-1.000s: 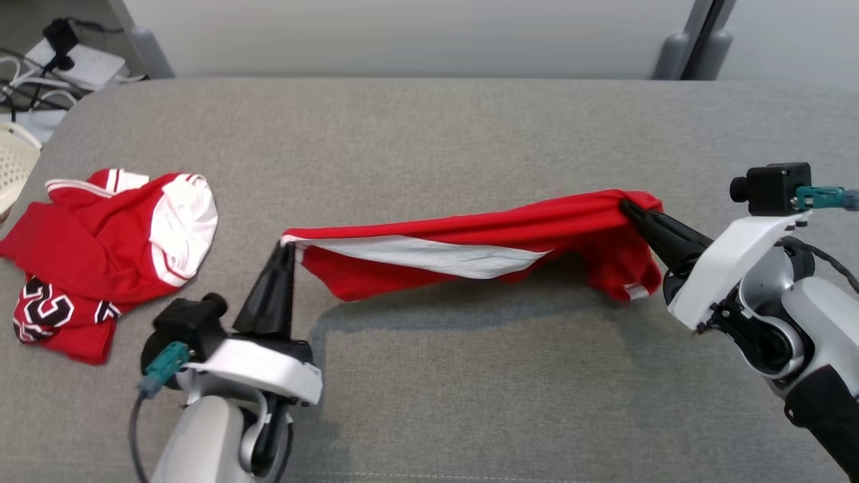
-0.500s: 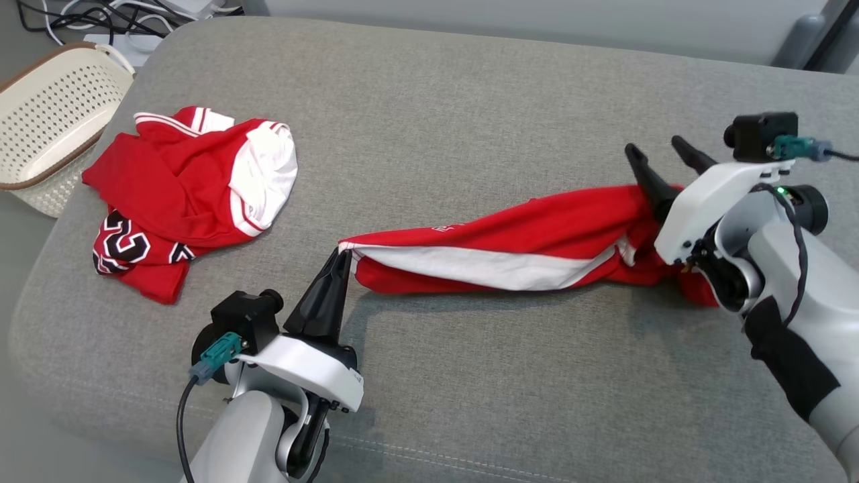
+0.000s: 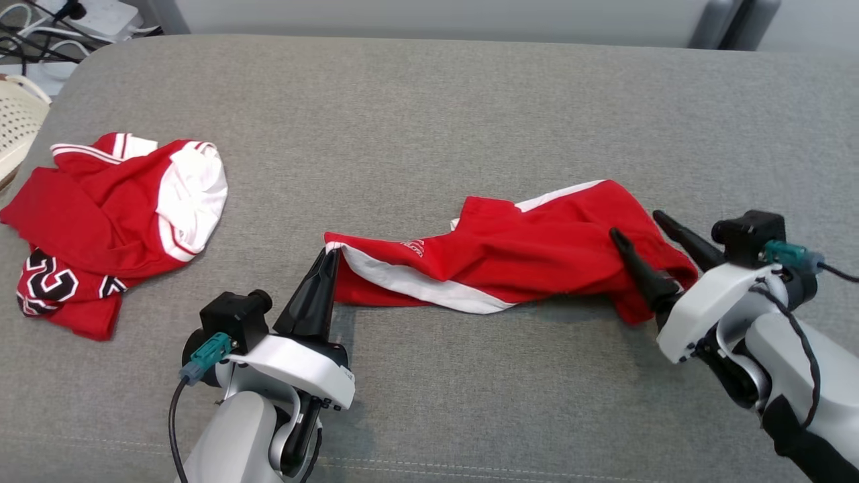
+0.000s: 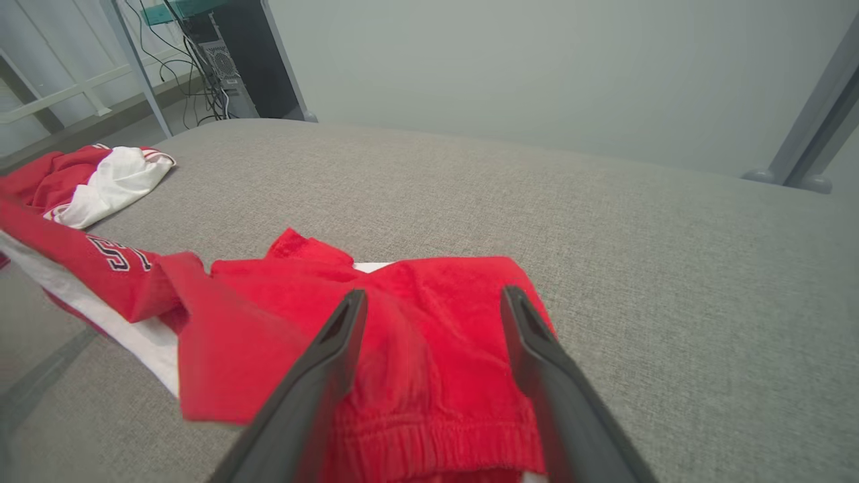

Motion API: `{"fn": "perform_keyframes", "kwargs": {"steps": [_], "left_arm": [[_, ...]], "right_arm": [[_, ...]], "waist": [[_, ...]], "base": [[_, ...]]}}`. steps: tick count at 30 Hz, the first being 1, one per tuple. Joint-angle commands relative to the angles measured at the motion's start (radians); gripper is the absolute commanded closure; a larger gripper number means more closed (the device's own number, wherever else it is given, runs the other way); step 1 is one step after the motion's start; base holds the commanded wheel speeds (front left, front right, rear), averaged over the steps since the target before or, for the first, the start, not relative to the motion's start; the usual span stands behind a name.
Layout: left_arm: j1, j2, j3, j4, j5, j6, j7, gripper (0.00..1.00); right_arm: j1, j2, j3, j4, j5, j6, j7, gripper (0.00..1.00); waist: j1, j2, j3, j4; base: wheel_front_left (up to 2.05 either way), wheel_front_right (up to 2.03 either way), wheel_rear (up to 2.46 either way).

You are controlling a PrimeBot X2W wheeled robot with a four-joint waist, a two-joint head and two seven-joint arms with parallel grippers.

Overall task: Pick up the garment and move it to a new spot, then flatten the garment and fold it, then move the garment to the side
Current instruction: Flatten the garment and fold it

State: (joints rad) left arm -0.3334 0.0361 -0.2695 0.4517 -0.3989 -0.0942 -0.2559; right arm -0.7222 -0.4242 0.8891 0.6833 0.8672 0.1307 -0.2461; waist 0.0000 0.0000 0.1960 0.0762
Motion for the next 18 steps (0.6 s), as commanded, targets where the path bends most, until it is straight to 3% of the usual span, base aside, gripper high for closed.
{"fn": "perform_keyframes", "kwargs": {"steps": [1,9,18], "left_arm": [[-0.01,0.014,0.034,-0.02,0.006,0.005,-0.006,1.0],[-0.008,0.014,0.038,-0.019,0.008,0.0,-0.006,1.0],[-0.006,0.014,0.04,-0.027,0.011,-0.003,-0.006,1.0]], "right_arm": [[0.026,-0.014,0.006,-0.034,-0.003,0.0,-0.014,0.0],[0.165,-0.086,-0.021,-0.249,-0.039,0.0,-0.015,0.0],[0.261,-0.17,0.085,-0.385,0.015,0.0,-0.016,0.0]], "waist": [[0.0,0.0,0.002,-0.008],[0.0,0.0,0.003,0.003],[0.0,0.0,0.016,0.015]], "base": [[0.0,0.0,0.0],[0.0,0.0,0.0],[0.0,0.0,0.0]]}}
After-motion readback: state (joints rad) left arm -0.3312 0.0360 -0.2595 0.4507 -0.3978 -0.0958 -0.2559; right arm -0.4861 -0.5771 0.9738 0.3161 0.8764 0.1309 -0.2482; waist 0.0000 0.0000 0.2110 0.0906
